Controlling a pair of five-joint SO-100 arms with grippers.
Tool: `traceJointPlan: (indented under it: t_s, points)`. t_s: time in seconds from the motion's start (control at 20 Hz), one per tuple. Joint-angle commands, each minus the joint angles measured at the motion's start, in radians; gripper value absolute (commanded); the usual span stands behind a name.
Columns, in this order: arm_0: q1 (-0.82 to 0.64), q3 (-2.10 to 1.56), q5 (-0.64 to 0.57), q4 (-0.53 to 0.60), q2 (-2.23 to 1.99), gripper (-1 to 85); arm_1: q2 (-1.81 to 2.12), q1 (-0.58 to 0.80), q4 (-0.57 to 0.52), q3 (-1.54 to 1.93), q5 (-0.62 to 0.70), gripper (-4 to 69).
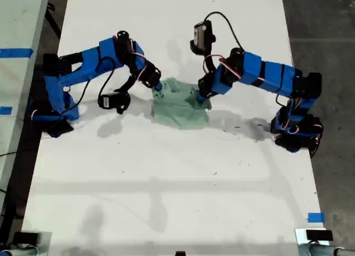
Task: Fold tshirt
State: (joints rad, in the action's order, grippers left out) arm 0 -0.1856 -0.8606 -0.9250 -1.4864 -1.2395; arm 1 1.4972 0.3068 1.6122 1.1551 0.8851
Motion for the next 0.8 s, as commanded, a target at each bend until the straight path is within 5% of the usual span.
traceJointPlan:
  t_s: [0.0,0.35,0.45,0.55,0.75]
  points:
    - [-0.121,0.104,-0.117,0.041,-0.021,0.0,0.086,0.091,-0.025,-0.003,0.135,-1.8]
    - [-0.244,0.120,-0.181,0.305,0.350,0.0,0.044,0.261,-0.500,0.453,0.210,-1.9]
    - [-0.290,0.158,-0.175,0.388,0.482,8.7,-0.055,0.328,-0.621,0.526,0.183,2.3]
    - [-0.316,0.167,-0.152,0.411,0.518,20.6,-0.176,0.370,-0.627,0.499,0.175,31.5]
    - [-0.295,0.155,-0.130,0.278,0.330,23.2,-0.038,0.353,-0.541,0.505,0.133,33.2]
